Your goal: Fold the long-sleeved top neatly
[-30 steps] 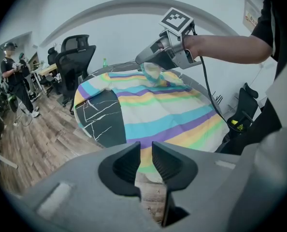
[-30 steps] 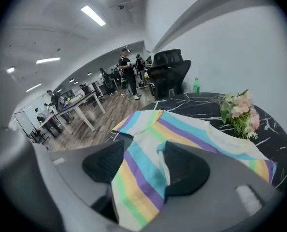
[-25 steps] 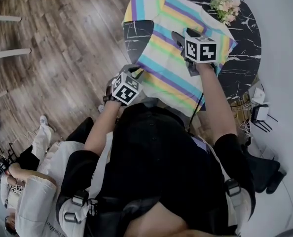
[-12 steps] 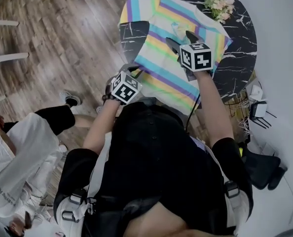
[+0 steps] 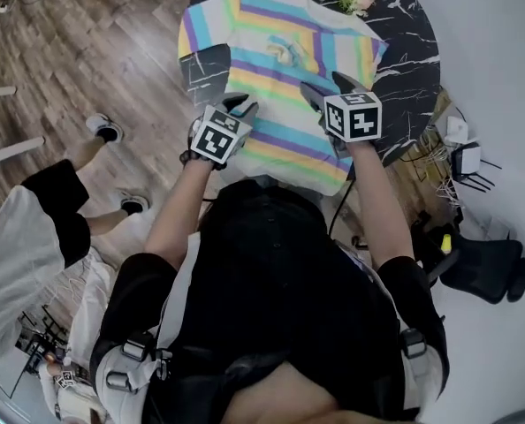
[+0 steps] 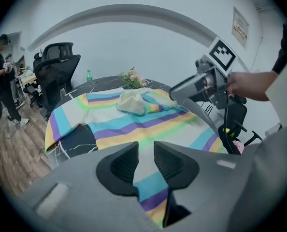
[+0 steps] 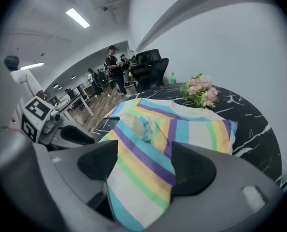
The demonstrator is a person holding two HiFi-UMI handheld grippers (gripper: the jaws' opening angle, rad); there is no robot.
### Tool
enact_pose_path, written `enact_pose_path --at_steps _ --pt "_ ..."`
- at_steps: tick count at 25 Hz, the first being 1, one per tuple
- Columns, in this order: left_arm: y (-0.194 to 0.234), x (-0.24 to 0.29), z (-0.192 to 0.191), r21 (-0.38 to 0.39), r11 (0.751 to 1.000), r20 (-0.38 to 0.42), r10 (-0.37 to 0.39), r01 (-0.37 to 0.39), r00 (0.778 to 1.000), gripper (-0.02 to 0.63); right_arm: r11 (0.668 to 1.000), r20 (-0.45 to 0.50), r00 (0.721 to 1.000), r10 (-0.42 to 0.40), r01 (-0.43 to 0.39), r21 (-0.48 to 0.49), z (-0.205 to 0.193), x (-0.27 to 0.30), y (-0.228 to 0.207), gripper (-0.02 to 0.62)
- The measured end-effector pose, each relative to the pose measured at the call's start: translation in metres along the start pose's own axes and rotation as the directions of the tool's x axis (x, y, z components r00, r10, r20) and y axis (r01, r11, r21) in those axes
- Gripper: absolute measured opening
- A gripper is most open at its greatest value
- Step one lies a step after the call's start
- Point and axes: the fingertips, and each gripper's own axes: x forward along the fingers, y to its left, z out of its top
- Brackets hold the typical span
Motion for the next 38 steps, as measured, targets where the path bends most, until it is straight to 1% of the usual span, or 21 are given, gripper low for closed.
enact_pose_path --at_steps 2,3,4,5,7,8,9,10,12,14,18,20,22,24,26,28,30,33,35,36,38 --pt "0.005 0.009 0.017 -0.004 1.0 0.013 -0.018 0.018 1.0 0.112 0.999 0.008 1.0 -0.02 0.02 0.041 -0.012 -0.011 -0.008 0.337" --pt "0.005 0.014 0.026 -0.019 0.999 0.022 -0.034 0.034 0.999 0.128 0.998 0.012 1.0 -0.028 0.027 0.061 -0.018 -0.016 -0.011 0.333" --pt "0.005 0.019 0.035 -0.054 0.997 0.036 -0.056 0.058 0.998 0.138 0.996 0.016 0.999 -0.035 0.033 0.08 -0.023 -0.021 -0.014 0.33" --pt "0.005 0.024 0.045 -0.107 0.991 0.059 -0.079 0.085 0.995 0.148 0.995 0.019 0.999 -0.04 0.038 0.097 -0.03 -0.025 -0.017 0.324" --pt "0.005 0.034 0.065 -0.221 0.967 0.116 -0.106 0.13 0.988 0.182 0.991 0.017 0.999 -0.048 0.045 0.128 -0.043 -0.033 -0.022 0.318" --pt "0.005 0.038 0.072 -0.259 0.956 0.136 -0.107 0.139 0.985 0.189 0.989 0.013 0.999 -0.052 0.05 0.139 -0.05 -0.036 -0.023 0.314" --pt "0.006 0.042 0.078 -0.276 0.952 0.144 -0.099 0.136 0.985 0.189 0.988 0.009 0.998 -0.058 0.056 0.146 -0.057 -0.04 -0.024 0.313" --pt "0.007 0.046 0.082 -0.273 0.954 0.142 -0.085 0.122 0.986 0.189 0.987 0.006 0.998 -0.063 0.062 0.148 -0.063 -0.044 -0.024 0.313" --pt "0.007 0.053 0.084 -0.244 0.967 0.112 -0.051 0.077 0.992 0.203 0.987 0.01 0.997 -0.07 0.068 0.149 -0.071 -0.052 -0.023 0.308" --pt "0.004 0.058 0.079 -0.238 0.97 0.078 -0.021 0.039 0.997 0.209 0.986 0.021 0.998 -0.064 0.06 0.154 -0.079 -0.06 -0.021 0.304" --pt "-0.005 0.054 0.07 -0.294 0.956 0.07 0.023 -0.001 0.997 0.209 0.986 0.055 0.998 -0.041 0.032 0.161 -0.087 -0.075 -0.02 0.295" --pt "-0.01 0.048 0.073 -0.341 0.94 0.093 0.032 0.002 0.995 0.209 0.987 0.069 0.997 -0.026 0.015 0.158 -0.088 -0.084 -0.019 0.288" --pt "-0.011 0.043 0.078 -0.394 0.919 0.129 0.037 0.017 0.991 0.209 0.989 0.074 0.997 -0.024 0.012 0.148 -0.09 -0.092 -0.017 0.284" --pt "-0.01 0.042 0.081 -0.438 0.898 0.155 0.03 0.042 0.987 0.21 0.988 0.073 0.997 -0.032 0.02 0.155 -0.094 -0.095 -0.014 0.278" --pt "-0.004 0.047 0.084 -0.474 0.878 0.165 0.01 0.07 0.986 0.223 0.983 0.075 0.996 -0.047 0.033 0.178 -0.095 -0.092 -0.013 0.275" --pt "0.006 0.057 0.087 -0.51 0.856 0.155 -0.009 0.088 0.988 0.259 0.977 0.073 0.995 -0.071 0.054 0.208 -0.093 -0.086 -0.012 0.272" --pt "0.018 0.068 0.093 -0.533 0.841 0.143 -0.025 0.099 0.989 0.278 0.969 0.071 0.993 -0.094 0.075 0.236 -0.09 -0.079 -0.009 0.268" --pt "0.031 0.084 0.101 -0.567 0.816 0.13 -0.047 0.113 0.99 0.284 0.957 0.061 0.989 -0.132 0.111 0.269 -0.092 -0.071 -0.01 0.265" --pt "0.036 0.093 0.102 -0.593 0.798 0.118 -0.049 0.11 0.992 0.284 0.943 0.061 0.986 -0.157 0.131 0.307 -0.094 -0.068 -0.013 0.261" --pt "0.04 0.097 0.1 -0.604 0.791 0.108 -0.046 0.102 0.993 0.28 0.936 0.063 0.984 -0.166 0.137 0.324 -0.095 -0.067 -0.014 0.258" --pt "0.046 0.1 0.093 -0.612 0.786 0.082 -0.045 0.086 0.996 0.212 0.927 0.066 0.981 -0.18 0.147 0.346 -0.094 -0.062 -0.015 0.25"
